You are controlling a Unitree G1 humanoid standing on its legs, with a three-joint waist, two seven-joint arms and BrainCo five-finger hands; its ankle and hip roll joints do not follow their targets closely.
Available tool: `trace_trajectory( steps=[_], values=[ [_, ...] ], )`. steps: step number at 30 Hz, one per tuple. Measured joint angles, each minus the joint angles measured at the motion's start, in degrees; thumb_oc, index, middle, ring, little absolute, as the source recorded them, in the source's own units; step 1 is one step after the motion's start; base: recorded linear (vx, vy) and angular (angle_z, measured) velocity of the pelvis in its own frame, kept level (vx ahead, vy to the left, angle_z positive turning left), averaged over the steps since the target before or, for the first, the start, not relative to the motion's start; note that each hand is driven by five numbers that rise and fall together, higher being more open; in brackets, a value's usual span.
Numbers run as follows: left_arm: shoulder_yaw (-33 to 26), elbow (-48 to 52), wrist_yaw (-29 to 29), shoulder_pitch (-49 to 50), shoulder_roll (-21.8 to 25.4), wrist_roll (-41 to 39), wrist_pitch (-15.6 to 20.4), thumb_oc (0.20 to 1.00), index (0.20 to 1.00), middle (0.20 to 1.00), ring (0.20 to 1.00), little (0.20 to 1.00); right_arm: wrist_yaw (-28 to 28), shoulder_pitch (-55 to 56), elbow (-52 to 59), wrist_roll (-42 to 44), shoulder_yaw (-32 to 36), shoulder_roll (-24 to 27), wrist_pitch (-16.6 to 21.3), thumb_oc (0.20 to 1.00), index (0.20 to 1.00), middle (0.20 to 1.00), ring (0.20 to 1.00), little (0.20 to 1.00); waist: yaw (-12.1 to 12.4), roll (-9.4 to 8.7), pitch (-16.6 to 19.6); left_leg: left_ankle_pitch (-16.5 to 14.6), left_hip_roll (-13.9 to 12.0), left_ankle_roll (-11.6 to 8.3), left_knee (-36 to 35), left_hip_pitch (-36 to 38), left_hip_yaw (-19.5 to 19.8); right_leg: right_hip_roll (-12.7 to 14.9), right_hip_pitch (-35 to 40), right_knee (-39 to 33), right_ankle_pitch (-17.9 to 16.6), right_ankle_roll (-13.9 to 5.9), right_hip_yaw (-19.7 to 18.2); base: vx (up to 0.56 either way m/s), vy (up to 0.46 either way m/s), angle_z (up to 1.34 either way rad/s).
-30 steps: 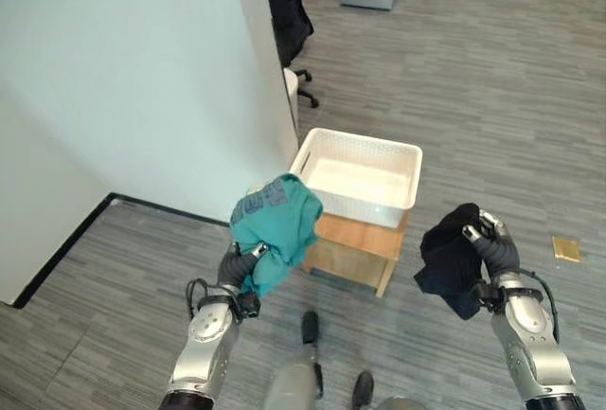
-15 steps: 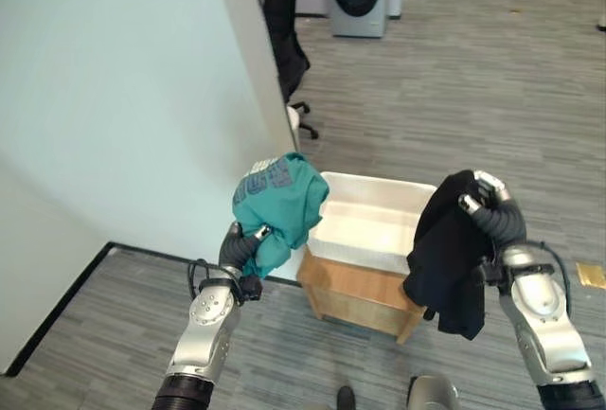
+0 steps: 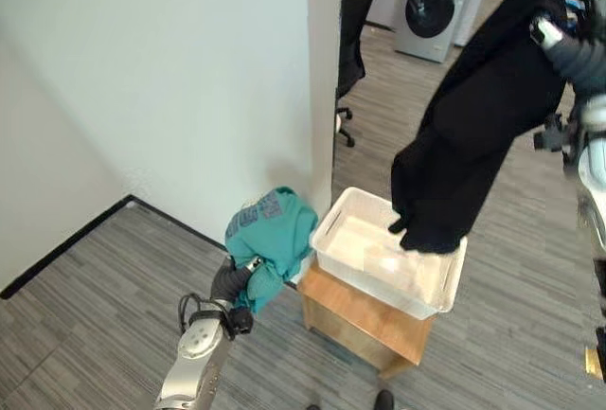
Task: Pick up bed clothes into laundry basket.
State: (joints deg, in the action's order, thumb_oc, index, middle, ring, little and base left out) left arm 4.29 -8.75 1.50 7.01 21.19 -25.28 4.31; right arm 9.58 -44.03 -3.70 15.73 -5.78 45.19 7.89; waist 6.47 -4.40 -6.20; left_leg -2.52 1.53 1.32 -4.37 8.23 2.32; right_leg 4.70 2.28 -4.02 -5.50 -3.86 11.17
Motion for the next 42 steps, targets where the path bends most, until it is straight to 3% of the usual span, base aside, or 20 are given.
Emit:
trace_trajectory(
  steps=[2, 8, 16, 24, 26, 29, 30, 31, 33, 36, 39, 42],
  values=[
    [0.9, 0.0, 0.0, 0.2, 0.4, -1.3, -0.1, 0.200, 0.200, 0.200, 0.200, 0.200, 0.1, -0.1, -1.3, 0.7, -1.2, -0.2, -0.1, 0.200, 0.200, 0.200, 0.200, 0.200, 0.4, -0.51, 0.3, 0.0, -0.2, -0.04, 0.0, 0.0, 0.1, -0.1, -0.1, 0.0, 0.0, 0.04, 0.1, 0.01, -0.008, 0.02],
    [1.1, -0.1, 0.6, 2.3, 1.3, -1.5, -0.2, 0.200, 0.200, 0.200, 0.200, 0.200, 0.5, 1.6, -10.4, 3.4, -5.0, -8.5, -2.6, 0.200, 0.200, 0.200, 0.200, 0.200, 1.0, -0.07, 0.2, 0.0, -0.1, -0.13, 0.0, -0.5, 0.0, -0.1, -0.1, -0.8, -0.4, 0.06, 0.2, 0.00, -0.004, -0.01],
    [1.6, -0.2, 0.9, 4.0, 1.6, -1.8, -1.4, 0.200, 0.200, 0.200, 0.200, 0.200, 1.9, -0.2, -35.2, 4.4, -10.6, -9.8, -9.0, 0.200, 0.200, 0.200, 0.200, 0.200, 3.3, 1.86, -1.2, 0.3, 0.1, -0.46, 0.5, -3.3, 1.0, 0.0, -2.2, -1.6, -1.3, 0.23, 1.1, -0.04, -0.002, 0.06],
    [1.8, -0.5, 0.9, 3.6, 2.9, -3.8, -1.8, 0.200, 0.200, 0.200, 0.200, 0.200, -0.7, -5.6, -52.7, -0.2, -15.6, -12.9, -11.2, 0.200, 0.200, 0.200, 0.200, 0.200, 5.7, 2.37, -6.0, 1.3, -0.1, -1.33, 2.2, -9.8, 3.0, -0.1, -7.1, -1.6, -2.3, 1.20, 3.1, -0.08, 0.002, 0.12],
    [2.0, -0.6, 1.0, 3.5, 2.9, -3.8, -1.8, 0.200, 0.200, 0.200, 0.200, 0.200, -1.6, -6.2, -53.6, -1.8, -17.5, -13.7, -11.5, 0.200, 0.200, 0.200, 0.200, 0.200, 7.4, 2.58, -8.1, 1.6, -0.4, -1.71, 2.5, -11.4, 3.3, -0.4, -8.3, -1.6, -2.7, 1.66, 3.6, -0.09, 0.016, 0.14],
    [2.7, -0.5, 1.6, 0.9, 3.1, -3.8, -1.6, 0.200, 0.200, 0.200, 0.200, 0.200, -3.2, -7.4, -53.4, -5.2, -20.8, -20.1, -11.4, 0.200, 0.200, 0.200, 0.200, 0.200, 7.4, 1.08, -10.9, 1.9, -0.6, -2.20, 3.2, -14.0, 3.6, -0.8, -10.7, -1.7, -3.1, 2.23, 3.9, -0.04, 0.001, 0.04],
    [3.1, -0.6, 1.8, -0.5, 3.1, -3.8, -1.6, 0.200, 0.200, 0.200, 0.200, 0.200, -4.7, -7.6, -55.4, -6.5, -21.8, -24.3, -11.3, 0.379, 0.379, 0.379, 0.379, 0.379, 7.6, 0.74, -12.2, 1.9, -0.7, -2.23, 3.7, -14.6, 3.6, -0.9, -11.0, -1.7, -3.3, 2.47, 3.9, 0.00, 0.000, 0.00],
    [3.4, -0.6, 1.8, -1.8, 3.0, -3.8, -1.7, 0.200, 0.200, 0.200, 0.200, 0.200, -5.6, -7.9, -59.3, -6.8, -21.8, -26.6, -11.3, 1.000, 1.000, 1.000, 1.000, 1.000, 7.9, 0.82, -12.5, 1.9, -0.7, -2.24, 3.7, -14.7, 3.6, -0.9, -11.1, -1.7, -3.3, 2.48, 3.9, 0.01, -0.007, 0.05],
    [3.5, -0.3, 1.7, -4.4, 4.4, -3.8, -1.8, 0.200, 0.200, 0.200, 0.200, 0.200, -8.5, -10.8, -74.2, -7.0, -21.8, -30.3, -13.1, 1.000, 1.000, 1.000, 1.000, 1.000, 8.7, 0.83, -12.5, 1.9, -0.6, -2.24, 3.8, -14.8, 4.1, -0.8, -11.0, -1.7, -3.3, 2.48, 4.2, 0.02, 0.006, 0.09],
    [1.6, 0.2, 1.6, -5.6, 8.6, -3.8, -1.8, 0.200, 0.200, 0.200, 0.200, 0.200, -10.1, -12.8, -73.1, -11.9, -24.8, -26.2, -13.9, 1.000, 1.000, 1.000, 1.000, 1.000, 8.1, 0.90, -12.5, 1.9, -0.3, -2.22, 3.8, -13.8, 4.0, -0.5, -10.0, -1.7, -3.3, 2.43, 3.9, 0.02, 0.030, -0.02],
    [0.0, 3.2, 0.6, -7.7, 12.4, -3.5, -2.2, 0.200, 0.200, 0.200, 0.200, 0.200, -11.7, -14.2, -59.1, -15.7, -28.6, -22.4, -13.9, 1.000, 1.000, 1.000, 1.000, 1.000, 5.4, 1.23, -12.1, 1.9, -0.3, -2.21, 3.1, -10.9, 2.3, -0.5, -8.3, -1.7, -3.5, 2.21, 2.1, 0.06, 0.040, -0.26],
    [-3.0, 12.5, 0.5, -9.3, 18.8, -3.2, -2.7, 0.200, 0.200, 0.200, 0.200, 0.200, -12.7, -7.7, -25.3, -15.2, -28.0, -16.7, -14.9, 1.000, 1.000, 1.000, 1.000, 1.000, 2.0, 1.96, -11.6, 2.0, -0.3, -2.10, 2.4, -9.3, -0.4, -0.5, -7.9, -1.7, -4.0, 1.84, -0.5, 0.04, 0.018, -0.42]
  ],
)
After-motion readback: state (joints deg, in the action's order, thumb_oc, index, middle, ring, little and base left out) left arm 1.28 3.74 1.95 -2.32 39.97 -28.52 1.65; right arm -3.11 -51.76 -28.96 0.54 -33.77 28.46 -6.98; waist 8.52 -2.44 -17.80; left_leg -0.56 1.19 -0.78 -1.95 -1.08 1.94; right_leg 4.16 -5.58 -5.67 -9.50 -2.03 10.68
